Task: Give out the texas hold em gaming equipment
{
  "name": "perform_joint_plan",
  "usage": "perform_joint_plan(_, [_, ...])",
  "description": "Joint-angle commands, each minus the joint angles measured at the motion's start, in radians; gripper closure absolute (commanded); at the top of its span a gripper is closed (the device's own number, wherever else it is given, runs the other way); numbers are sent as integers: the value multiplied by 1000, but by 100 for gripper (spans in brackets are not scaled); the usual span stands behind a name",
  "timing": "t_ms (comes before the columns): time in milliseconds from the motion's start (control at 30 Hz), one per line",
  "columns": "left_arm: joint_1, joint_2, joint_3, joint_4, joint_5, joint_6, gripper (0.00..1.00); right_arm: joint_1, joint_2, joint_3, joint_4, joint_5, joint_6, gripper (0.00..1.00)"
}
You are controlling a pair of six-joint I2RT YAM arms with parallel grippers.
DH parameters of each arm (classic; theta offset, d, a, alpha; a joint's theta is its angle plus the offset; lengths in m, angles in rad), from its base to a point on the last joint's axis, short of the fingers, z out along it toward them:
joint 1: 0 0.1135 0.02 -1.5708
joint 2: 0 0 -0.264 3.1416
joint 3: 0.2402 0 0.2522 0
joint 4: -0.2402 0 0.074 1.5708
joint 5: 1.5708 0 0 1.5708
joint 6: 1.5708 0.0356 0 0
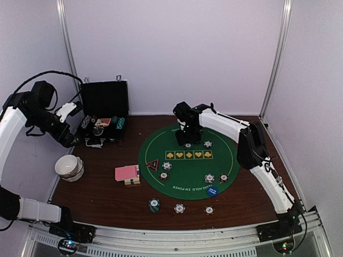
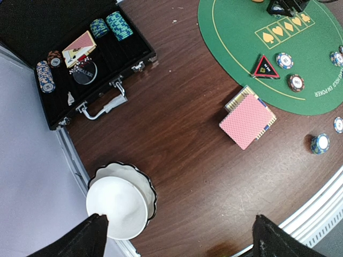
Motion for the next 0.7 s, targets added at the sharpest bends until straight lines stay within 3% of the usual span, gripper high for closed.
perform_joint_plan(0, [-1, -9, 11, 2, -6, 11, 3, 60, -178, -33, 1, 33, -17, 36])
perform_joint_plan(333, [0, -22, 5, -2, -9, 11, 2, 362, -475, -422, 60, 6, -47, 19])
perform_joint_plan(500, [0, -28, 4, -3, -9, 11, 2, 524, -506, -530, 33, -41, -75, 15])
perform_joint_plan(667, [-1, -35, -5, -4, -10, 13, 3, 602, -489, -578, 7, -101, -111, 16])
